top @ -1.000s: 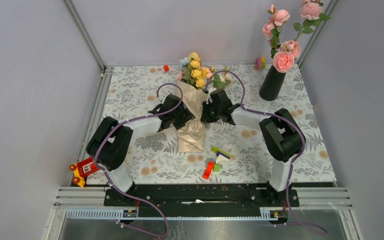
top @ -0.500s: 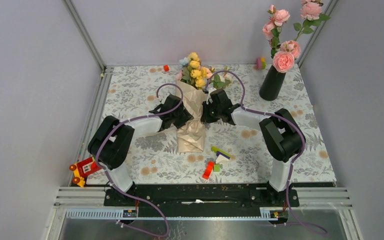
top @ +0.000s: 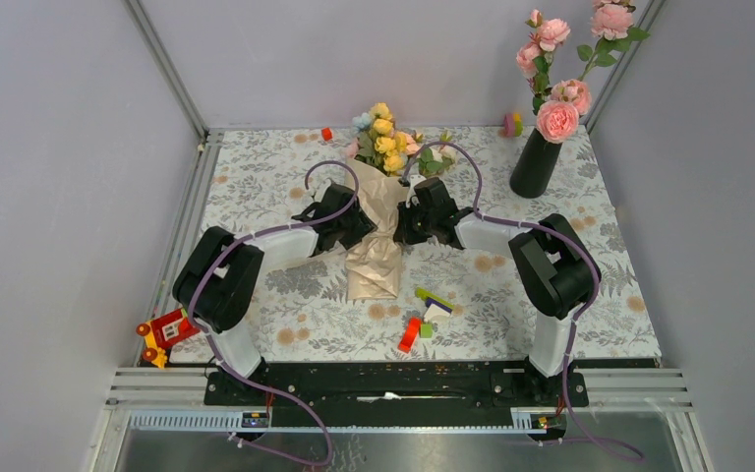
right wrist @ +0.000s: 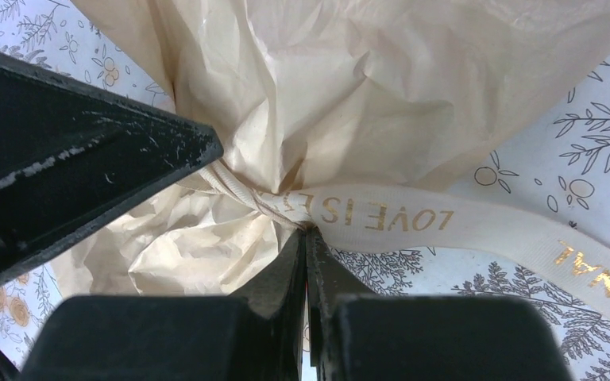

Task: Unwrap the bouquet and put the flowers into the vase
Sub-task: Untie the ribbon from the wrapping paper.

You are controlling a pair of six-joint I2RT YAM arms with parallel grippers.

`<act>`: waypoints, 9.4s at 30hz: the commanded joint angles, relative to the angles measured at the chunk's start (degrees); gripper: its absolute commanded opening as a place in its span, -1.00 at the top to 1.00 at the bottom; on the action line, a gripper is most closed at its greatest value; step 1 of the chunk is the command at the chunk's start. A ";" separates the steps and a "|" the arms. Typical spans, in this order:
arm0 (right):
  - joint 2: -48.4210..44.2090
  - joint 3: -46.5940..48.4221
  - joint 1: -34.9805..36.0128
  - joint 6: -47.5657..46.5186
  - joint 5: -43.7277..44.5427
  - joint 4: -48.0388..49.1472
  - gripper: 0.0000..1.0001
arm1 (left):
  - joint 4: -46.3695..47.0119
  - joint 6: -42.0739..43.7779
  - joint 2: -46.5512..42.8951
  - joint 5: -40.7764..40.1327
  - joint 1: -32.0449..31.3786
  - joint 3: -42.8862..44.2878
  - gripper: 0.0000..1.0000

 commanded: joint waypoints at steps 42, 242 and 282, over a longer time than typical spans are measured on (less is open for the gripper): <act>-5.85 -6.10 1.00 -3.18 7.12 2.90 1.00 | -0.08 3.64 -2.88 -4.43 2.96 -0.83 1.00; -3.72 9.23 4.62 -5.77 4.06 -12.93 0.66 | 5.64 8.91 -16.50 14.68 11.47 -14.48 -0.34; -9.67 2.69 4.45 1.88 13.08 -11.37 0.97 | 14.68 -0.97 -7.43 9.11 2.50 -10.69 0.18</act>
